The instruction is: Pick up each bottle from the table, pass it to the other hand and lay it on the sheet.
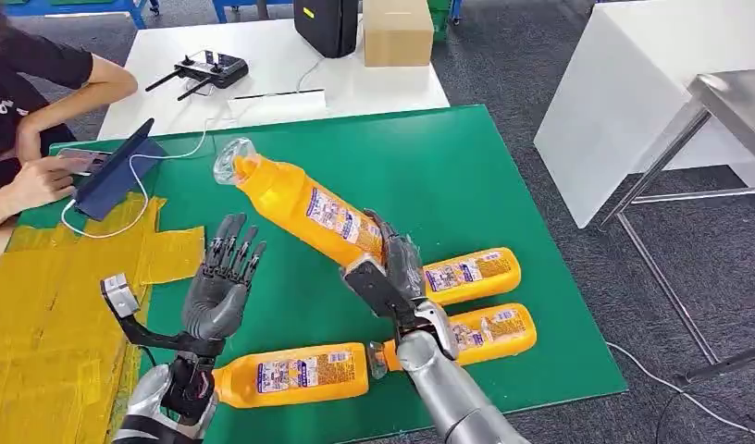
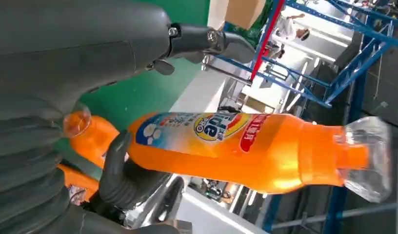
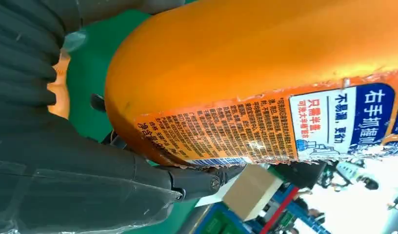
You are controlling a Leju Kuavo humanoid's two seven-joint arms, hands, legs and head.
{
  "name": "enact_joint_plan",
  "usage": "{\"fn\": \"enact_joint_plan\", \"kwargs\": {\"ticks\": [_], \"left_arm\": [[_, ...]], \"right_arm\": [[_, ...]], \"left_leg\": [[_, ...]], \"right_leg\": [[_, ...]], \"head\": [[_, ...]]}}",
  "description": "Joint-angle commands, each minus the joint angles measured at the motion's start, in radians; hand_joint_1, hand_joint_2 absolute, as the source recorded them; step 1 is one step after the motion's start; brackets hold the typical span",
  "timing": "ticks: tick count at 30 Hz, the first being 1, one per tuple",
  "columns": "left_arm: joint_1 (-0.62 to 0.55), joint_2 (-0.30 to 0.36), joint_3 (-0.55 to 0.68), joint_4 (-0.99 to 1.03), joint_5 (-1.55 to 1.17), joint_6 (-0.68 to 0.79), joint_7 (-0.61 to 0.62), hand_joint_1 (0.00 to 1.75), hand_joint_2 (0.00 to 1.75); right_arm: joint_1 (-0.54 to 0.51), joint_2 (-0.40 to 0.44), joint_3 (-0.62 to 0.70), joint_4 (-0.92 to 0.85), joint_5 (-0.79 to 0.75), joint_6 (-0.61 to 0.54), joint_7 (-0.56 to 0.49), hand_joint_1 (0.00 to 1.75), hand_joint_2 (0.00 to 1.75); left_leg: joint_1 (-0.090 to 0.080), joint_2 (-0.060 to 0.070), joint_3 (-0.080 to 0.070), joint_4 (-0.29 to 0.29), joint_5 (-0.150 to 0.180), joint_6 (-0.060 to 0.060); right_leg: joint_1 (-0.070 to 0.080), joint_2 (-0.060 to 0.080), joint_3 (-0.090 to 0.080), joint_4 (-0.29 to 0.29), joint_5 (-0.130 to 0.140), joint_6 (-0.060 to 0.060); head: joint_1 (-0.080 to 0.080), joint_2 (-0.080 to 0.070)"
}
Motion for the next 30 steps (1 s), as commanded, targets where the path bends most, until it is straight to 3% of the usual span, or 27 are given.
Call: {"fn": "enact_joint_plan", "kwargs": {"ticks": [1, 24, 30], "left_arm": [[-0.054, 0.026, -0.060, 0.098, 0.002, -0.004, 0.003, 0.00, 1.75], [-0.087, 0.021, -0.098, 0.124, -0.009, 0.040, -0.007, 0.00, 1.75], [-0.098, 0.016, -0.098, 0.127, -0.012, 0.051, -0.009, 0.00, 1.75]], "right_arm": [[-0.056, -0.018, 0.063, 0.061, -0.010, 0.003, 0.007, 1.75, 1.75], [-0.112, 0.011, 0.261, 0.219, 0.153, -0.078, 0.092, 1.75, 1.75], [-0.109, 0.030, 0.317, 0.244, 0.178, -0.047, 0.087, 1.75, 1.75]], "left_leg": [[0.001, -0.003, 0.002, 0.000, 0.000, -0.001], [0.001, -0.002, 0.002, 0.000, -0.001, -0.001], [0.001, -0.003, 0.003, 0.000, -0.001, -0.002]], "right_leg": [[0.000, 0.001, 0.003, -0.001, -0.001, 0.000], [0.001, 0.002, 0.003, -0.001, 0.000, 0.000], [0.001, 0.001, 0.003, -0.001, -0.001, -0.001]], "head": [[0.000, 0.000], [0.000, 0.000], [0.000, 0.000]]}}
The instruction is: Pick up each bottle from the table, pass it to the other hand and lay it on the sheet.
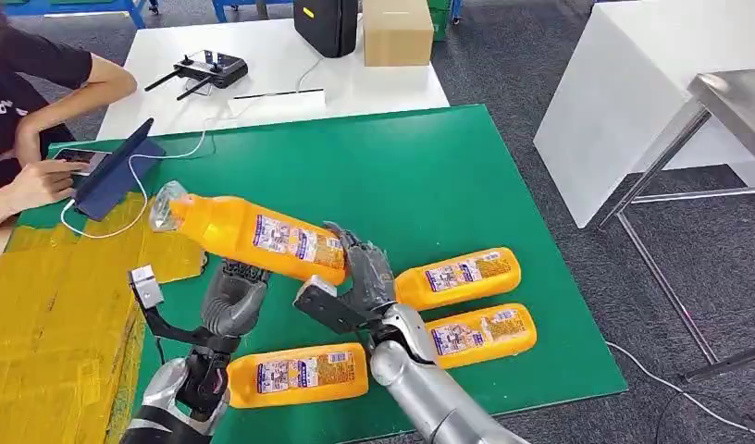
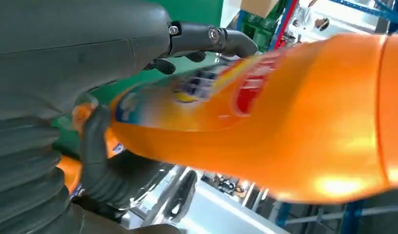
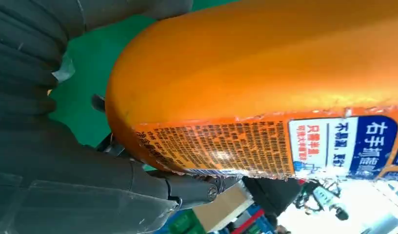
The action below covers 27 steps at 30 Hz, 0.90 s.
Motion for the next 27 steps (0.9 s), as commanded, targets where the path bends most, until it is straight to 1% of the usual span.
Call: {"fn": "enact_joint_plan", "kwargs": {"ticks": [1, 4, 5, 6, 12, 17, 18, 19, 20, 21, 27], "left_arm": [[-0.057, 0.008, -0.027, 0.069, -0.010, 0.013, 0.000, 0.00, 1.75], [-0.063, 0.003, -0.026, 0.077, -0.012, 0.019, -0.002, 0.00, 1.75], [-0.063, -0.006, -0.013, 0.082, -0.004, 0.039, -0.003, 0.00, 1.75], [-0.065, -0.015, -0.004, 0.085, 0.003, 0.058, 0.001, 0.00, 1.75], [-0.076, -0.048, 0.036, 0.076, 0.051, 0.198, 0.005, 0.00, 1.75], [-0.077, -0.048, 0.036, 0.072, 0.052, 0.200, 0.006, 0.00, 1.75], [-0.073, -0.055, 0.047, 0.068, 0.056, 0.226, 0.001, 0.00, 1.75], [-0.074, -0.060, 0.052, 0.063, 0.065, 0.256, 0.000, 0.05, 1.75], [-0.076, -0.063, 0.057, 0.061, 0.072, 0.279, 0.000, 0.87, 1.75], [-0.078, -0.066, 0.060, 0.061, 0.078, 0.289, 0.002, 1.75, 1.75], [-0.079, -0.073, 0.068, 0.051, 0.090, 0.329, -0.009, 1.75, 1.75]], "right_arm": [[-0.057, 0.011, 0.129, 0.134, 0.035, 0.029, 0.004, 1.75, 1.75], [-0.053, 0.016, 0.158, 0.135, 0.047, 0.047, 0.004, 1.75, 1.75], [-0.050, 0.017, 0.169, 0.136, 0.054, 0.050, 0.010, 1.75, 1.75], [-0.048, 0.018, 0.178, 0.137, 0.058, 0.049, 0.017, 1.75, 1.75], [-0.051, 0.019, 0.211, 0.153, 0.040, 0.039, 0.026, 1.75, 1.75], [-0.051, 0.018, 0.211, 0.153, 0.039, 0.040, 0.026, 1.75, 1.75], [-0.052, 0.016, 0.211, 0.149, 0.036, 0.037, 0.028, 1.75, 1.75], [-0.053, 0.013, 0.212, 0.145, 0.029, 0.033, 0.032, 1.75, 1.75], [-0.055, 0.012, 0.213, 0.144, 0.025, 0.029, 0.036, 1.75, 1.75], [-0.057, 0.010, 0.212, 0.143, 0.022, 0.026, 0.037, 1.75, 1.75], [-0.063, -0.002, 0.196, 0.126, 0.004, 0.007, 0.038, 1.75, 1.75]], "left_leg": [[0.002, -0.004, 0.003, 0.000, -0.001, -0.002], [0.001, -0.003, 0.002, 0.000, 0.000, -0.001], [0.003, -0.005, 0.004, 0.001, -0.001, -0.002], [0.001, -0.003, 0.002, 0.000, 0.000, -0.001], [0.001, -0.003, 0.001, 0.000, 0.000, -0.001], [0.001, -0.005, 0.002, 0.000, 0.000, -0.001], [0.001, -0.004, 0.001, 0.000, 0.000, -0.001], [0.001, -0.005, 0.002, 0.000, -0.001, -0.002], [0.002, -0.006, 0.003, 0.001, -0.001, -0.002], [0.001, -0.003, 0.001, 0.000, 0.000, -0.001], [0.002, -0.005, 0.001, 0.001, 0.000, -0.001]], "right_leg": [[0.001, 0.000, 0.004, 0.000, -0.001, -0.001], [0.001, 0.000, 0.002, 0.000, -0.001, 0.000], [0.002, 0.001, 0.005, 0.000, -0.002, -0.001], [0.000, 0.000, 0.002, -0.001, 0.000, 0.000], [0.001, 0.000, 0.002, 0.000, -0.001, 0.000], [0.001, -0.001, 0.003, -0.001, -0.001, -0.001], [0.001, -0.001, 0.002, -0.001, -0.001, 0.000], [0.001, -0.001, 0.003, -0.001, -0.001, -0.001], [0.002, -0.001, 0.005, -0.001, -0.002, -0.001], [0.001, -0.001, 0.001, -0.001, 0.000, 0.000], [0.001, -0.001, 0.002, 0.000, -0.001, 0.000]], "head": [[0.000, 0.000], [0.000, 0.000], [0.000, 0.000], [0.000, 0.000], [0.000, 0.000], [0.000, 0.000], [0.000, 0.000], [0.000, 0.000], [0.000, 0.000], [0.000, 0.000], [0.000, 0.000]]}}
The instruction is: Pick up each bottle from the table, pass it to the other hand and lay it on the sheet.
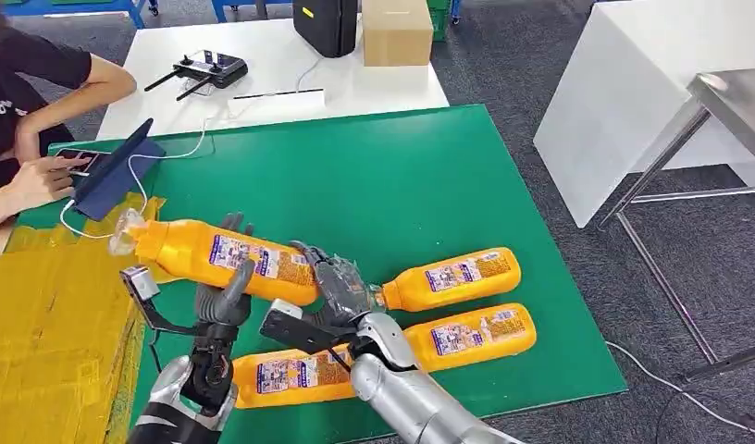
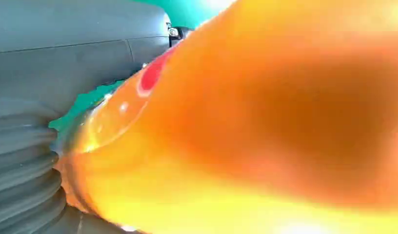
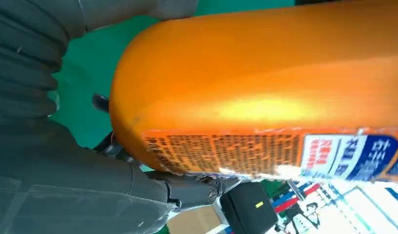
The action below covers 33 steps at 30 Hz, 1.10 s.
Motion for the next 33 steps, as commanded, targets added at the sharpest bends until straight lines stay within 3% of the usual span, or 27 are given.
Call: {"fn": "enact_joint_plan", "kwargs": {"ticks": [1, 17, 19, 20, 27, 28, 29, 30, 31, 33], "left_arm": [[-0.068, -0.026, 0.037, 0.034, 0.010, 0.040, -0.005, 1.75, 1.75], [-0.068, -0.026, 0.037, 0.034, 0.010, 0.040, -0.005, 1.75, 1.75], [-0.063, -0.027, 0.042, 0.008, 0.006, 0.077, -0.025, 1.75, 1.75], [-0.063, -0.025, 0.043, 0.002, 0.003, 0.082, -0.027, 1.75, 1.75], [-0.063, -0.025, 0.043, 0.002, 0.003, 0.082, -0.027, 1.75, 1.75], [-0.063, -0.024, 0.043, 0.001, 0.003, 0.082, -0.028, 1.75, 1.75], [-0.063, -0.024, 0.043, 0.000, 0.001, 0.085, -0.030, 1.75, 1.75], [-0.063, -0.024, 0.043, 0.000, 0.001, 0.085, -0.030, 1.75, 1.75], [-0.064, -0.023, 0.043, -0.001, 0.001, 0.085, -0.030, 1.75, 1.75], [-0.063, -0.015, 0.044, -0.014, -0.021, 0.107, -0.049, 1.75, 1.75]], "right_arm": [[-0.031, -0.035, 0.055, 0.038, -0.008, -0.012, -0.003, 1.75, 1.75], [-0.031, -0.035, 0.055, 0.038, -0.008, -0.012, -0.003, 1.75, 1.75], [-0.027, -0.054, 0.011, -0.001, -0.044, -0.049, -0.012, 1.75, 1.75], [-0.025, -0.059, -0.002, -0.017, -0.056, -0.053, -0.019, 1.54, 1.75], [-0.025, -0.059, -0.002, -0.017, -0.056, -0.053, -0.019, 1.54, 1.75], [-0.021, -0.058, -0.005, -0.024, -0.061, -0.054, -0.022, 0.80, 1.75], [-0.016, -0.059, -0.014, -0.036, -0.073, -0.057, -0.029, 0.17, 1.75], [-0.016, -0.059, -0.014, -0.036, -0.073, -0.057, -0.029, 0.17, 1.75], [-0.018, -0.061, -0.015, -0.036, -0.073, -0.057, -0.029, 0.00, 1.75], [0.002, -0.075, -0.047, -0.112, -0.123, -0.056, -0.061, 0.00, 1.75]], "left_leg": [[0.001, -0.003, 0.000, 0.000, 0.000, -0.001], [0.001, -0.005, 0.001, 0.000, 0.000, -0.001], [0.002, -0.005, 0.002, 0.000, 0.000, -0.001], [0.001, -0.003, 0.001, 0.000, 0.000, -0.001], [0.001, -0.004, 0.001, 0.000, 0.000, -0.001], [0.002, -0.006, 0.002, 0.001, -0.001, -0.002], [0.002, -0.005, 0.002, 0.001, 0.000, -0.001], [0.001, -0.004, 0.001, 0.000, 0.000, -0.001], [0.001, -0.004, 0.001, 0.000, 0.000, -0.001], [0.002, -0.006, 0.002, 0.001, -0.001, -0.002]], "right_leg": [[0.000, -0.001, 0.001, 0.000, 0.000, 0.000], [0.001, -0.001, 0.002, -0.001, -0.001, 0.000], [0.001, -0.001, 0.003, -0.001, -0.001, 0.000], [0.001, -0.001, 0.002, 0.000, 0.000, 0.000], [0.001, -0.001, 0.003, -0.001, -0.001, 0.000], [0.001, -0.001, 0.004, -0.001, -0.001, -0.001], [0.001, -0.001, 0.003, 0.000, -0.001, -0.001], [0.001, -0.001, 0.002, -0.001, 0.000, 0.000], [0.001, -0.001, 0.002, 0.000, -0.001, 0.000], [0.002, 0.000, 0.004, 0.000, -0.001, -0.001]], "head": [[0.000, 0.000], [0.000, 0.000], [0.000, 0.000], [0.000, 0.000], [0.000, 0.000], [0.000, 0.000], [0.000, 0.000], [0.000, 0.000], [0.000, 0.000], [0.000, 0.000]]}}
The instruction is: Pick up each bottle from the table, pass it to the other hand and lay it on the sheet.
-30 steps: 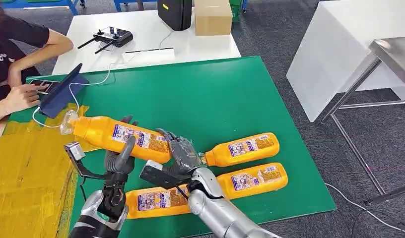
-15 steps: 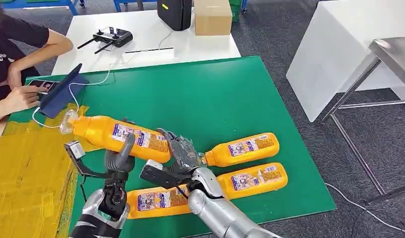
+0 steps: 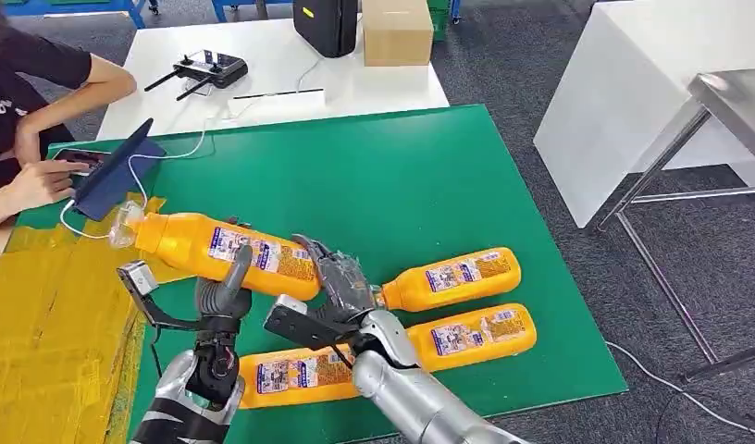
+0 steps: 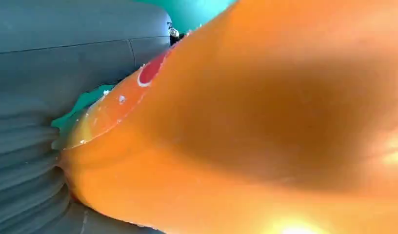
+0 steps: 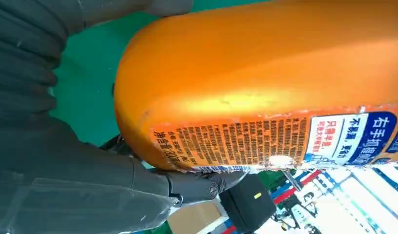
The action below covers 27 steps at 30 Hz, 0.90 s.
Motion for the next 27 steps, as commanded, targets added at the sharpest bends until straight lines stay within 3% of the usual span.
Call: {"fn": "enact_joint_plan", "kwargs": {"ticks": [1, 6, 10, 11, 16, 17, 18, 23, 27], "left_arm": [[-0.050, 0.027, 0.028, -0.006, -0.052, 0.050, -0.043, 1.75, 1.75], [-0.057, 0.090, 0.017, -0.111, -0.427, 0.250, -0.189, 1.75, 1.75], [-0.079, 0.138, 0.039, -0.117, -0.718, 0.427, -0.185, 1.75, 1.75], [-0.089, 0.149, 0.047, -0.106, -0.778, 0.451, -0.177, 1.75, 1.75], [-0.158, 0.244, 0.079, -0.027, -1.182, 0.557, -0.057, 1.75, 1.75], [-0.168, 0.312, 0.077, 0.025, -1.488, 0.548, 0.117, 1.75, 1.75], [-0.166, 0.331, 0.089, 0.034, -1.484, 0.544, 0.114, 1.75, 1.75], [-0.166, 0.433, 0.082, 0.143, -1.780, 0.500, 0.222, 1.75, 1.75], [-0.166, 0.435, 0.082, 0.144, -1.780, 0.497, 0.221, 1.75, 1.75]], "right_arm": [[0.021, -0.073, -0.062, -0.154, -0.101, 0.014, -0.055, 0.00, 1.75], [0.122, -0.150, -0.132, -0.537, -0.300, 0.122, -0.073, 0.00, 1.75], [0.168, -0.202, -0.152, -0.719, -0.396, 0.193, -0.093, 0.00, 1.75], [0.178, -0.218, -0.155, -0.755, -0.398, 0.202, -0.094, 0.00, 1.75], [0.209, -0.257, -0.187, -0.821, -0.466, 0.293, -0.104, 0.00, 1.75], [0.228, -0.279, -0.195, -0.843, -0.498, 0.332, -0.098, 0.00, 1.75], [0.244, -0.291, -0.209, -0.859, -0.502, 0.335, -0.096, 0.00, 1.75], [0.309, -0.316, -0.268, -0.933, -0.489, 0.353, -0.115, 0.00, 1.75], [0.307, -0.314, -0.269, -0.934, -0.489, 0.354, -0.116, 0.00, 1.75]], "left_leg": [[0.001, -0.004, 0.000, 0.000, 0.000, -0.001], [0.001, -0.003, -0.002, 0.001, 0.000, -0.001], [0.003, -0.009, -0.001, 0.004, -0.002, -0.002], [0.001, -0.006, -0.002, 0.002, 0.000, -0.001], [0.003, -0.008, 0.000, 0.002, -0.001, -0.002], [0.003, -0.009, 0.001, 0.002, -0.001, -0.002], [0.001, -0.003, 0.000, 0.000, 0.000, -0.001], [0.001, -0.001, 0.002, -0.001, 0.000, -0.001], [0.002, -0.003, 0.001, 0.000, -0.001, -0.001]], "right_leg": [[0.000, -0.001, 0.001, 0.000, 0.000, 0.000], [0.001, -0.001, -0.001, 0.000, 0.000, 0.000], [0.002, -0.004, 0.002, 0.002, -0.003, -0.001], [0.001, -0.003, 0.000, 0.001, -0.001, 0.000], [0.002, -0.003, 0.002, 0.001, -0.002, -0.001], [0.002, -0.003, 0.003, 0.001, -0.002, -0.001], [0.001, 0.000, 0.001, 0.000, 0.000, -0.001], [0.001, 0.002, 0.002, -0.001, 0.000, -0.001], [0.002, 0.001, 0.001, 0.001, -0.002, -0.001]], "head": [[0.000, 0.000], [0.000, 0.000], [0.000, 0.000], [0.000, 0.000], [0.000, 0.000], [0.000, 0.000], [0.000, 0.000], [0.000, 0.000], [0.000, 0.000]]}}
